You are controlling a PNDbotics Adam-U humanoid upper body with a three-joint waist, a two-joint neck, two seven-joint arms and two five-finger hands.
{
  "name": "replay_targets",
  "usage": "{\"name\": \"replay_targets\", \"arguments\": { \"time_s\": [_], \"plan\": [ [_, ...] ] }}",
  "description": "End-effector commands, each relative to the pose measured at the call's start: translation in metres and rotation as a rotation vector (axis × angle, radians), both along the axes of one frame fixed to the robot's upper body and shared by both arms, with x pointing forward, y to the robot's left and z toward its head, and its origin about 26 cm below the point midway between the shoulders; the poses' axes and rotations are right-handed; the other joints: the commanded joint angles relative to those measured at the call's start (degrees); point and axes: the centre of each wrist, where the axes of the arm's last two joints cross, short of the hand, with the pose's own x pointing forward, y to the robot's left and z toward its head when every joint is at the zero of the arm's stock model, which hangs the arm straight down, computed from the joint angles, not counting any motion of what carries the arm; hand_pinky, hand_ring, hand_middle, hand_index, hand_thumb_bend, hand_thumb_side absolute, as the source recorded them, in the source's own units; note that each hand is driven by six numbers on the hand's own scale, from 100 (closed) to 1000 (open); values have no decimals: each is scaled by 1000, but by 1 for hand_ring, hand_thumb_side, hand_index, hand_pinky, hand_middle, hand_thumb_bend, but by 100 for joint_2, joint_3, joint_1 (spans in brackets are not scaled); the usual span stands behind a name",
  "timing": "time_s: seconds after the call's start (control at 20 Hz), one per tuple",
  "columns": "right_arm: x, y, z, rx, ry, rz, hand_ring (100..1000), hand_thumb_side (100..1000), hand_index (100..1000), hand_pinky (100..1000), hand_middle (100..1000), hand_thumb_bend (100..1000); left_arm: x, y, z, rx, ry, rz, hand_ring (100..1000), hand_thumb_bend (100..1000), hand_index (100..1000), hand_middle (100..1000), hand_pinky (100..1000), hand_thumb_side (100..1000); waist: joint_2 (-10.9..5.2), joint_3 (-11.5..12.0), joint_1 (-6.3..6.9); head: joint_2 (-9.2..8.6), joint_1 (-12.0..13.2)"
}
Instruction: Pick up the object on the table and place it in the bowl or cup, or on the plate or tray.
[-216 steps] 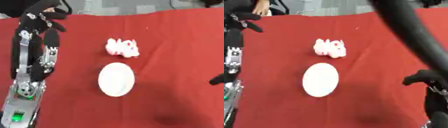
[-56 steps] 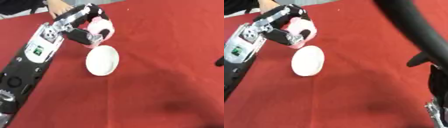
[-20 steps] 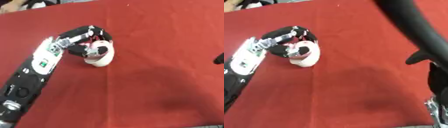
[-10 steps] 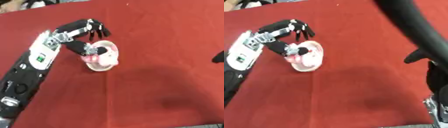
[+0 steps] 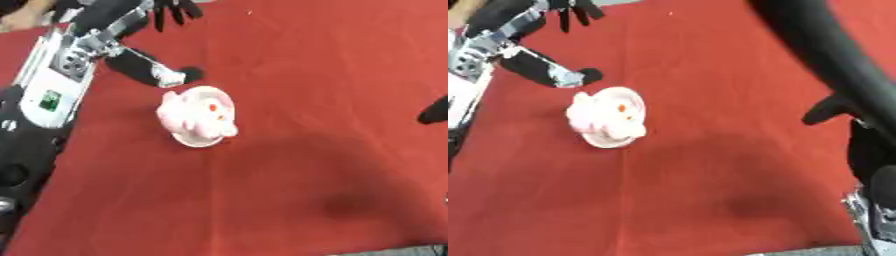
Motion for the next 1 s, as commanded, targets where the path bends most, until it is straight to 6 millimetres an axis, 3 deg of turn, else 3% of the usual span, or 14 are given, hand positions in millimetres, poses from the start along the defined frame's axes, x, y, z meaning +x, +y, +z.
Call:
{"name": "replay_targets", "arguments": {
  "time_s": [0.05,0.15,0.35,0.4,0.45,0.65,1.0],
  "plan": [
    [-2,-3,5,-13,-18,-1,574,798,894,454,757,100,-11,5,16,-67,-69,-11,541,338,738,580,279,513,-133,18,-48,-85,-26],
    [-2,-3,5,-12,-17,-1,575,802,893,455,757,100,-16,3,9,-157,-68,-62,536,188,743,576,264,539,-121,35,-64,-94,20],
    [-2,-2,3,-17,-14,-6,575,802,888,455,757,100,-29,-2,-7,-356,-75,-166,548,121,777,591,263,589,-75,95,-113,-90,209],
    [-2,-2,2,-18,-13,-9,576,800,883,455,757,100,-32,-3,-12,-391,-69,-180,607,100,829,663,323,659,-56,111,-132,-89,272],
    [-3,-2,2,-19,-13,-11,576,800,883,455,757,100,-36,-4,-15,-412,-66,-191,607,100,829,663,323,659,-50,121,-139,-87,297],
    [-4,-2,-2,-9,-11,-27,592,795,879,456,760,100,-53,-11,-34,-552,-33,-234,747,100,888,782,489,774,31,220,-249,-60,518],
    [-4,-1,-3,53,-23,-57,711,800,852,516,791,100,-77,-13,-45,-804,-88,-320,751,185,891,789,519,788,133,355,-400,-48,871]
  ]
}}
